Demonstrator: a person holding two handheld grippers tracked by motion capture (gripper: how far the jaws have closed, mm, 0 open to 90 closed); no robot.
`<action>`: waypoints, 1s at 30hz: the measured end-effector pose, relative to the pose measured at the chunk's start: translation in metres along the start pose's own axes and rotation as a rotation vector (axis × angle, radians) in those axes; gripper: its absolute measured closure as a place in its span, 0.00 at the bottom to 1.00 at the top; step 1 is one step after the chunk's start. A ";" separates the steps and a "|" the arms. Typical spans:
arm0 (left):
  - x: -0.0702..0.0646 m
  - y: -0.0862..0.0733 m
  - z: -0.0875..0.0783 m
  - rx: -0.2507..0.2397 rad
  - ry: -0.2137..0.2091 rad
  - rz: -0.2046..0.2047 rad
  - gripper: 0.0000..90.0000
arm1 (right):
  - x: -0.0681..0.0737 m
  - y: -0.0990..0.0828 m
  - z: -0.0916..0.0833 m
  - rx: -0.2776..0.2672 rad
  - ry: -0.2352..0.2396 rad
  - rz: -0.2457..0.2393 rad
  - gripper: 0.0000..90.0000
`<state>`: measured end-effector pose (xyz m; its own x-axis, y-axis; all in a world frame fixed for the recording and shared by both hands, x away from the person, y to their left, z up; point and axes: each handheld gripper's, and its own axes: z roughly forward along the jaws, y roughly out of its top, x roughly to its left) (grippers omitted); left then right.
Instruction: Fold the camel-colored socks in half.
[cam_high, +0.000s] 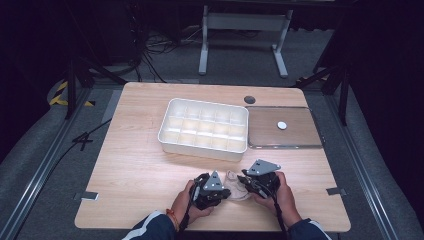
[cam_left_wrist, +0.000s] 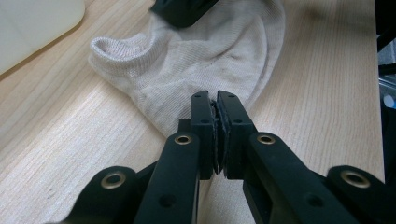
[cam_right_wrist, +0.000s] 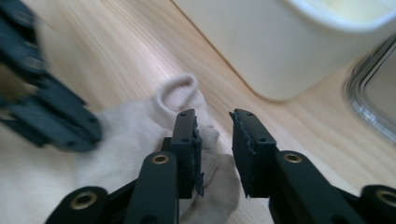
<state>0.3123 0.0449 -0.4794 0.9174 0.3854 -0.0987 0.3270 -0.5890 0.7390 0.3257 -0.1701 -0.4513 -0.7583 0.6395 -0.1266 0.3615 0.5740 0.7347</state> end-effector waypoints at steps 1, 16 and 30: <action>0.000 0.000 0.000 -0.001 0.001 0.000 0.96 | 0.002 0.001 -0.004 -0.015 0.015 -0.007 0.79; 0.013 -0.004 -0.013 -0.008 0.015 -0.067 0.85 | 0.015 -0.006 0.006 0.110 0.159 -0.034 0.88; 0.020 0.000 -0.004 0.013 0.065 -0.192 0.52 | 0.019 -0.012 0.009 0.044 0.153 -0.041 0.88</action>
<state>0.3299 0.0551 -0.4787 0.8214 0.5366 -0.1932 0.4978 -0.5095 0.7018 0.3121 -0.1602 -0.4683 -0.8453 0.5319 -0.0508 0.3493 0.6219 0.7009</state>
